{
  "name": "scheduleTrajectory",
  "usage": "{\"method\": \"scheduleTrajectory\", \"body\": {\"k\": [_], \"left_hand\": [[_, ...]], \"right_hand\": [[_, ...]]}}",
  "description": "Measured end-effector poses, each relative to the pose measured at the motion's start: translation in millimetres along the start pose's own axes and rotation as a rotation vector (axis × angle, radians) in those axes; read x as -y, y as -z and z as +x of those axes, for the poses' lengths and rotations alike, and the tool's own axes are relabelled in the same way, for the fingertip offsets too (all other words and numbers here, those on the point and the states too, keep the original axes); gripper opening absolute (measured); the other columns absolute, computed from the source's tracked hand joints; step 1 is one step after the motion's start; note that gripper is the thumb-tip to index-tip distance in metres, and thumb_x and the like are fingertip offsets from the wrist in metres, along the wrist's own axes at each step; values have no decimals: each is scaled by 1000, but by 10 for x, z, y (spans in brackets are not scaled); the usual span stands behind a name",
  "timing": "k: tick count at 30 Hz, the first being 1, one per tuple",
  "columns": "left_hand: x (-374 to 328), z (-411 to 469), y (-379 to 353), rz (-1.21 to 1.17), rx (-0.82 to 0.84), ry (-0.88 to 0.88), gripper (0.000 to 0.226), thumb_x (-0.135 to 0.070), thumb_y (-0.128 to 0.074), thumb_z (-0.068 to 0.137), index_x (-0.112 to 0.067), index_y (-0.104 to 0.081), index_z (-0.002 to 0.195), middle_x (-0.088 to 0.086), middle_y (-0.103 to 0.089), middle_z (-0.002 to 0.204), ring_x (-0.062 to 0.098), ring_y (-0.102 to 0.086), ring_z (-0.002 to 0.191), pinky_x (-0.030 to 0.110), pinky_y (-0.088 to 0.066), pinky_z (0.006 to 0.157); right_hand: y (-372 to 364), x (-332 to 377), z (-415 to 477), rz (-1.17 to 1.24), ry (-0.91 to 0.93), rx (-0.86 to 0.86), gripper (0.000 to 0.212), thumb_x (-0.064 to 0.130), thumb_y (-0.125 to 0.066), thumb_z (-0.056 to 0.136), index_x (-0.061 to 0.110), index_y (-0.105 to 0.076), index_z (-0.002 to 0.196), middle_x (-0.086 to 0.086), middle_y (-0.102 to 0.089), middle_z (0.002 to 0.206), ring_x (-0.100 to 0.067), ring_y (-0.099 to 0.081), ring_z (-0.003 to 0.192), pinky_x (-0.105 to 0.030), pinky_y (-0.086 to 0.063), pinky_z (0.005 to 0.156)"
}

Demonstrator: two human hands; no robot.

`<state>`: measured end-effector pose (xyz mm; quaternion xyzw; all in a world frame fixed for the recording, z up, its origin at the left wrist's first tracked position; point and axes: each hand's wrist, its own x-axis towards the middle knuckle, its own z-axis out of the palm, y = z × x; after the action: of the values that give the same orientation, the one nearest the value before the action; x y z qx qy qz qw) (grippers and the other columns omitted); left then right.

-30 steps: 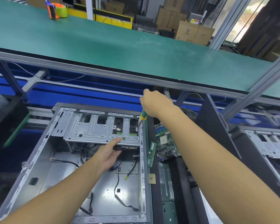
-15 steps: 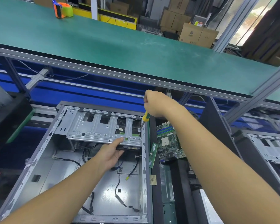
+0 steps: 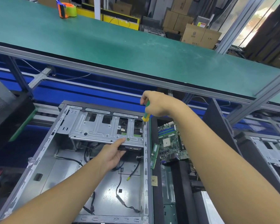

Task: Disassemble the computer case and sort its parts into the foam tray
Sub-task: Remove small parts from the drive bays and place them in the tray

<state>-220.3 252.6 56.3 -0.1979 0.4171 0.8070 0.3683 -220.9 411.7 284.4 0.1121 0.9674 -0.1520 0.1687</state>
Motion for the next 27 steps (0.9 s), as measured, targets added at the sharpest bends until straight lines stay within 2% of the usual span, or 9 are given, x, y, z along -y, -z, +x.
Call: {"method": "scheduleTrajectory", "body": {"k": [4,8,11,13,17,21,22,25,27], "left_hand": [[7,2,3,0,-13,-7,20,-9,-72,89,-5,-66,107,8,-77,102,16,-73,88,28,-52,78],[6,-3,9,-11,4,5,23,-9,-72,88,-3,-65,110,10,-76,102,18,-74,89,28,-54,78],[25,-1,-4,-71,38,18,19,-9,-68,91,-2,-66,109,16,-75,104,23,-75,89,31,-60,72],[36,-3,-22,-107,58,34,19,-9,-66,92,-3,-65,109,17,-74,109,26,-74,95,36,-57,84],[42,-26,-44,-107,102,38,15,-11,-67,90,-4,-67,104,17,-74,107,27,-75,91,35,-60,67],[20,-45,-36,-78,116,28,14,-8,-66,90,-3,-67,104,17,-75,103,29,-75,89,34,-61,63],[15,-51,-39,-62,117,23,16,-7,-67,89,-2,-67,104,16,-75,101,28,-75,88,33,-61,63],[21,-65,2,-11,155,8,27,-4,-73,80,5,-67,104,19,-74,105,25,-74,90,29,-60,67],[29,-77,63,52,190,11,33,1,-74,74,13,-66,103,25,-71,110,27,-74,95,27,-60,72]], "right_hand": [[-110,35,26,-200,-96,-79,47,48,-43,103,14,-42,136,-12,-49,123,-32,-55,104,-40,-44,75],[-153,72,73,-252,-35,-159,16,20,-38,108,7,-44,114,-9,-51,87,-23,-50,69,-35,-40,57],[-41,76,29,-142,-17,-28,16,9,-45,98,13,-50,113,-9,-58,107,-27,-52,88,-38,-46,71],[-3,80,-12,-102,-13,24,23,12,-50,94,16,-54,116,-7,-57,118,-28,-52,94,-34,-44,73],[-91,81,-16,-171,-101,-73,46,43,-43,104,5,-43,130,-13,-51,124,-30,-55,83,-35,-41,68],[-144,66,21,-179,-66,-163,15,21,-40,107,7,-43,110,-17,-61,106,-22,-47,65,-35,-37,56],[-125,64,16,-186,-50,-141,8,14,-42,103,8,-43,108,-16,-60,107,-24,-49,71,-35,-39,58],[-42,81,-26,-137,-24,10,25,5,-51,93,20,-48,113,-5,-51,108,-29,-45,100,-37,-43,74],[-40,92,-44,-147,-24,33,26,13,-57,93,21,-48,116,-5,-47,118,-29,-48,98,-39,-46,75]]}}
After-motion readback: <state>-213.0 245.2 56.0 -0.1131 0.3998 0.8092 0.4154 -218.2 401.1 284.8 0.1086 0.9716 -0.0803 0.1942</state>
